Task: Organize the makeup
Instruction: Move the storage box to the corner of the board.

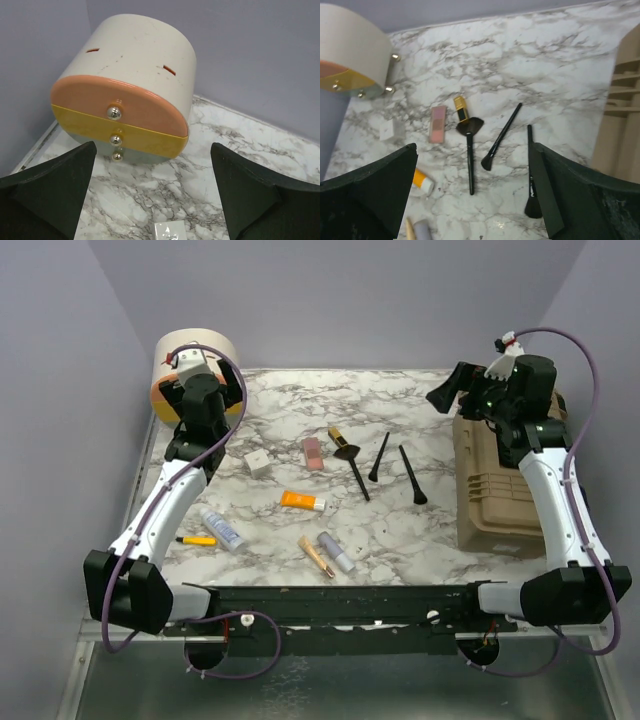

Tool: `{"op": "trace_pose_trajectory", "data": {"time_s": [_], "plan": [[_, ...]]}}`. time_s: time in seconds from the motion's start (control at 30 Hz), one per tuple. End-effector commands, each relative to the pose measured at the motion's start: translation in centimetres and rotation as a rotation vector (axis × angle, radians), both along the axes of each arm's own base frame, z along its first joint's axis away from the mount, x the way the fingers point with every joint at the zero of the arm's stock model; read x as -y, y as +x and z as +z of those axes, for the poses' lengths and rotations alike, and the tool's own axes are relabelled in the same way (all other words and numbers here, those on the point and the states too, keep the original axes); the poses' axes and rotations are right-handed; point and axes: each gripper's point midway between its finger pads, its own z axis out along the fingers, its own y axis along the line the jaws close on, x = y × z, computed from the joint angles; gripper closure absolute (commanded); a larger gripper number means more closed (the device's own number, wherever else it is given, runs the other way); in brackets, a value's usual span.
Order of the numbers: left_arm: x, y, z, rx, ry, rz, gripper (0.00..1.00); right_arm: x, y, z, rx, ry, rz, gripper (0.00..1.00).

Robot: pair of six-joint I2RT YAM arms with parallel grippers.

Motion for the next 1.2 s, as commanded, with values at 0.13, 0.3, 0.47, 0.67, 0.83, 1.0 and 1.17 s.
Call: {"op": "trace_pose_trajectory", "data": {"time_s": [0.13, 0.3, 0.47, 0.67, 0.83, 1.0, 1.17], "plan": [[0.6, -0.6, 4.0, 0.094, 0.031, -0.070, 0.01, -5.9, -1.9, -0.1, -0.095, 0.191, 0.349, 0.00], [2.6, -0.7, 3.9, 0.092, 0.009, -0.188, 0.01, -6.2, -2.3, -0.3, -0.106, 0.185, 0.380, 0.00], [0.5, -1.6, 3.1, 0.076, 0.002, -0.085, 0.01, -6.6, -2.7, -0.2, -0.124, 0.202, 0.397, 0.00], [-1.8, -0.7, 2.3, -0.032, 0.071, 0.014, 0.01, -8.0, -3.0, 0.3, -0.139, 0.214, 0.414, 0.00], [-1.7, -0.1, 2.6, -0.037, -0.037, -0.070, 0.01, -9.4, -3.4, 0.3, -0.145, 0.215, 0.441, 0.00], [-4.6, 1.0, 1.5, -0.110, -0.096, -0.050, 0.01, -11.8, -3.3, 0.0, -0.168, 0.191, 0.473, 0.00], [-7.9, 1.5, 2.5, -0.099, -0.108, 0.003, 0.01, -14.7, -3.1, -0.2, -0.187, 0.201, 0.513, 0.00]]}}
